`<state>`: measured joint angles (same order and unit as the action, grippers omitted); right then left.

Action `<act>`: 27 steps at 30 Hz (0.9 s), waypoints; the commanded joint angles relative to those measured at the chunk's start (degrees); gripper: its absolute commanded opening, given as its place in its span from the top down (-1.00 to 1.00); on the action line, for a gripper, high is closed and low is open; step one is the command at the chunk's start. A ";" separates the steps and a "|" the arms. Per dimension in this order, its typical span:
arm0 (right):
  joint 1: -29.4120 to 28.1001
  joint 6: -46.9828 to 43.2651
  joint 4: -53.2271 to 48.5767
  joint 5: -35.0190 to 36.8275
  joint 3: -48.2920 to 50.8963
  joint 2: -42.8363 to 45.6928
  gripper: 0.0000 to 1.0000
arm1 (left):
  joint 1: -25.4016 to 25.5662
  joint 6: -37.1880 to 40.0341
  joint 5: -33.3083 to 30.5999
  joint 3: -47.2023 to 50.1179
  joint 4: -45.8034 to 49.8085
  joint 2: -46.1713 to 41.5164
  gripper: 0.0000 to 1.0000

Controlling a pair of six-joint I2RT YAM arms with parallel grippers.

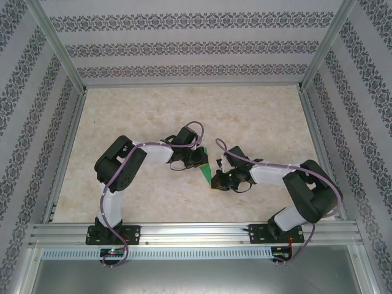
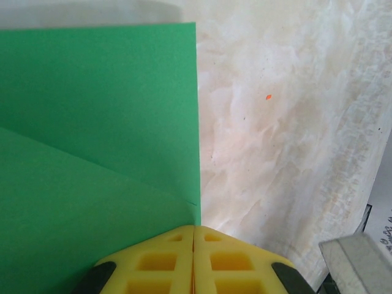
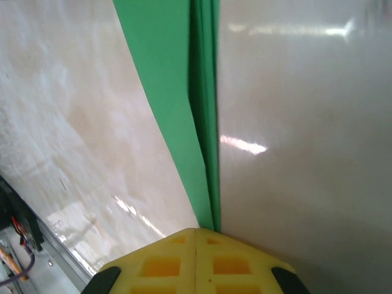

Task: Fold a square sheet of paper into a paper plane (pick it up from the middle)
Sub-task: Fold the wing for the fifth time at the center of the table.

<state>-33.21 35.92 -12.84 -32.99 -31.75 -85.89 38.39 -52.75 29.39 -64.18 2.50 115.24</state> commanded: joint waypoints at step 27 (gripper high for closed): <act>7.68 0.31 -2.16 32.59 9.07 45.44 -0.96 | 4.80 0.55 -26.93 -5.29 30.62 -17.82 -0.29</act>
<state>-26.59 34.89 -19.16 -0.62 -23.55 -38.50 40.77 -51.55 9.67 -67.48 23.57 97.58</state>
